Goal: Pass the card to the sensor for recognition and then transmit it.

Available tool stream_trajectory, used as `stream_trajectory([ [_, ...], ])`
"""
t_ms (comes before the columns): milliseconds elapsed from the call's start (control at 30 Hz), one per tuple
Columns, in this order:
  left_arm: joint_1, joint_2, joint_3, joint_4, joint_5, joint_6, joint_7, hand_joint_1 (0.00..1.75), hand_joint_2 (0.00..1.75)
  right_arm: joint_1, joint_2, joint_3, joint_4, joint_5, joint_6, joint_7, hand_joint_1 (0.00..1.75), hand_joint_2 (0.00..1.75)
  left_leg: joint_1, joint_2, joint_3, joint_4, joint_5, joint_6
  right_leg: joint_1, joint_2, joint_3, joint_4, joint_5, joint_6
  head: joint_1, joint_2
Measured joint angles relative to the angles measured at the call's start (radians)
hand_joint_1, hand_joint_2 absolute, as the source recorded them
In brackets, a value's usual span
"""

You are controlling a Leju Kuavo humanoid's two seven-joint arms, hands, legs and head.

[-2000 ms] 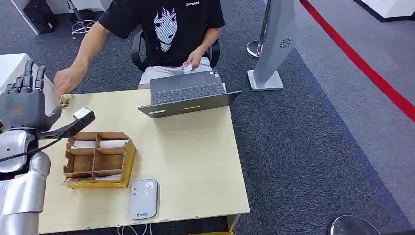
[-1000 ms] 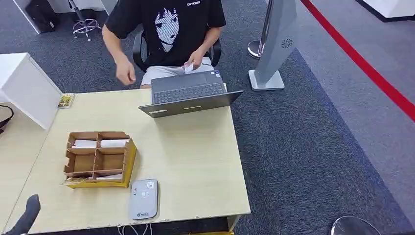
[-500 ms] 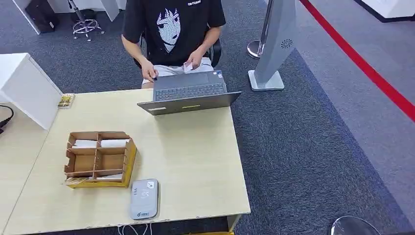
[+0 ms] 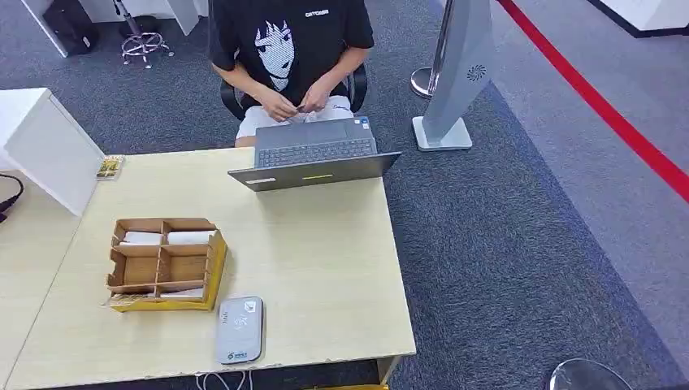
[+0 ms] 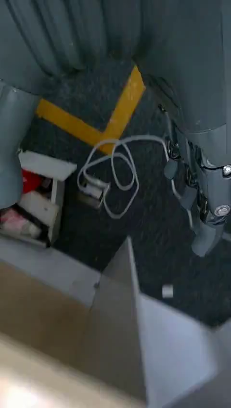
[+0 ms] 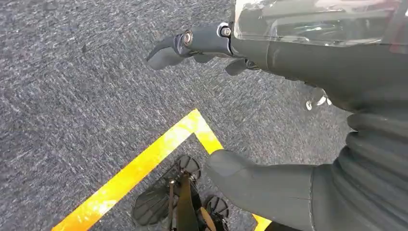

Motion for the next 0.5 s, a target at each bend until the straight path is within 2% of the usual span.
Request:
stream_trajectory([
  [233, -0.057, 0.095, 0.073, 0.262, -0.041, 0.116, 0.107, 0.0, 1.75, 0.0, 0.0, 0.0, -0.001, 0.011, 0.041, -0.018, 0.0, 1.75, 0.0, 0.0, 0.0, 0.0, 0.0, 0.0, 0.0, 0.0, 0.0, 0.0, 0.0, 0.0, 0.0, 0.0],
  [333, -0.075, 0.121, 0.088, 0.344, -0.069, 0.19, 0.181, 0.0, 1.75, 0.0, -0.003, 0.003, -0.001, 0.021, 0.086, -0.027, 0.0, 1.75, 0.0, 0.0, 0.0, 0.0, 0.0, 0.0, 0.0, 0.0, 0.0, 0.0, 0.0, 0.0, 0.0, 0.0],
  [367, -0.079, 0.127, 0.088, 0.363, -0.086, 0.205, 0.203, 1.69, 1.75, 0.0, -0.004, 0.005, -0.001, 0.021, 0.103, -0.028, 0.38, 1.75, 0.0, 0.0, 0.0, 0.0, 0.0, 0.0, 0.0, 0.0, 0.0, 0.0, 0.0, 0.0, 0.0, 0.0],
  [500, -0.091, 0.142, 0.088, 0.422, -0.135, 0.254, 0.278, 1.69, 1.75, -0.001, -0.006, 0.008, -0.001, 0.024, 0.16, -0.031, 0.38, 1.75, 0.0, 0.0, 0.0, 0.0, 0.0, 0.0, 0.0, 0.0, 0.0, 0.0, 0.0, 0.0, 0.0, 0.0],
])
